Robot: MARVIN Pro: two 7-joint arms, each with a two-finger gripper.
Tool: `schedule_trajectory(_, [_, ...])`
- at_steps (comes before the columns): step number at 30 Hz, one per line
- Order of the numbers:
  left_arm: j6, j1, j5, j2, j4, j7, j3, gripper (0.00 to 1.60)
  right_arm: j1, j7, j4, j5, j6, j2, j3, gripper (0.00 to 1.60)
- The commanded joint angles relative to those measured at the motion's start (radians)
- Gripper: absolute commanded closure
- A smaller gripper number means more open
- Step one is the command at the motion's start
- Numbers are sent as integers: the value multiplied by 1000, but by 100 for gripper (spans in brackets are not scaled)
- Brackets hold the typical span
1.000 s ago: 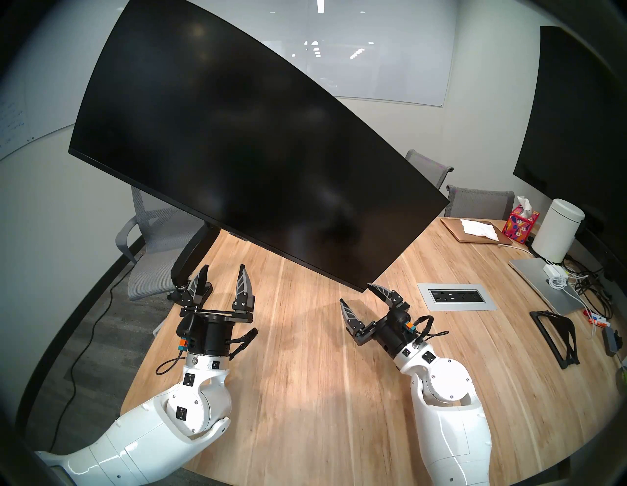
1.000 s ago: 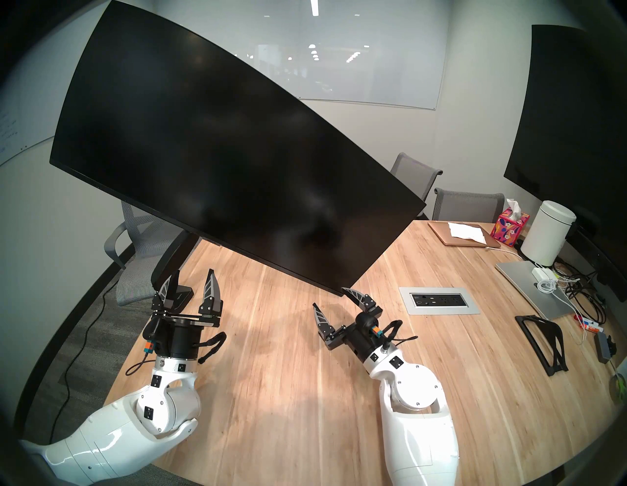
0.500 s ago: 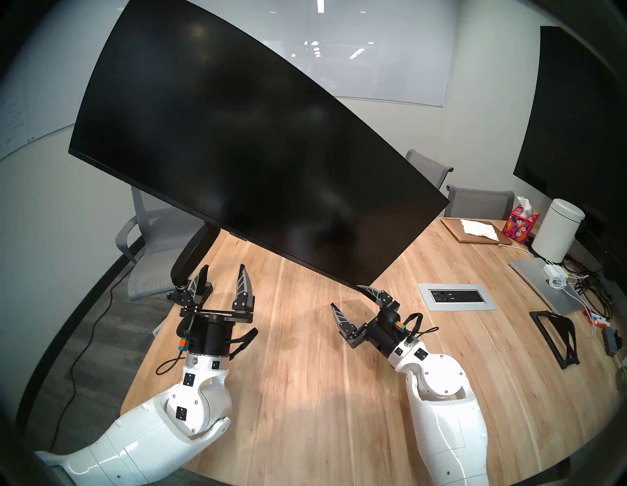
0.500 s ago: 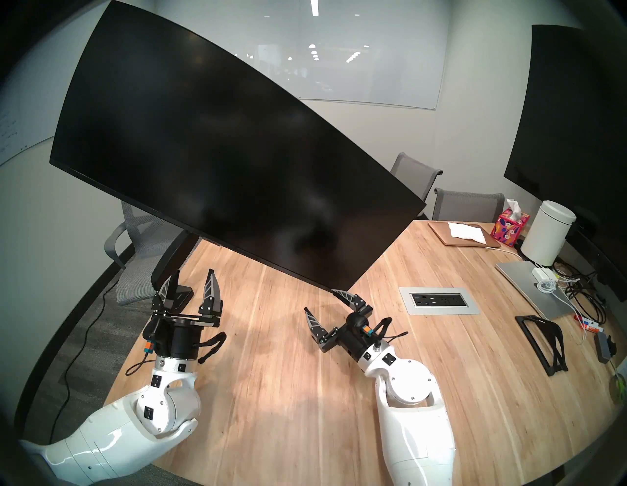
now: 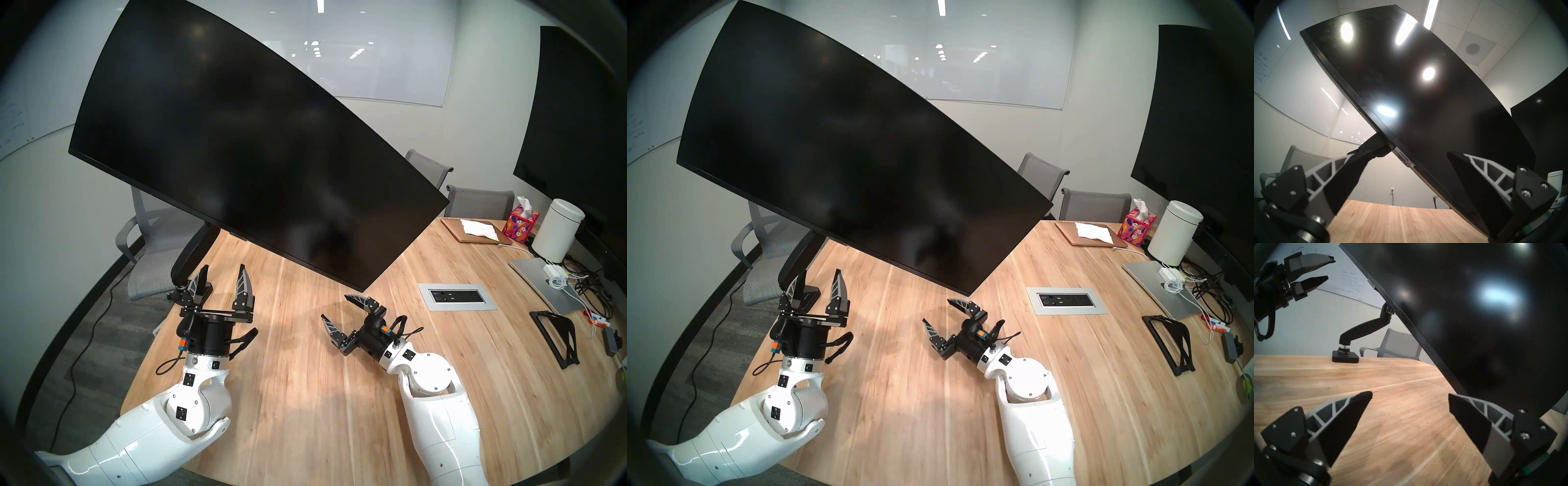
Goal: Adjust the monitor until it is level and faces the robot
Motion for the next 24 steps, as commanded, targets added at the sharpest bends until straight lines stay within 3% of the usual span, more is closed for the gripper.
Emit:
schedule_trajectory(1, [-1,-1,0,0,-10,0,-1,0,91,2,46,2,-19,6,-1,0])
schedule_trajectory(10, [-2,-1,0,0,-10,0,-1,0,172,5,146,-10,-29,9,-7,0])
schedule_trajectory(24, [-2,-1,0,0,-10,0,-1,0,255,1,219,-34,-35,0,-37,0])
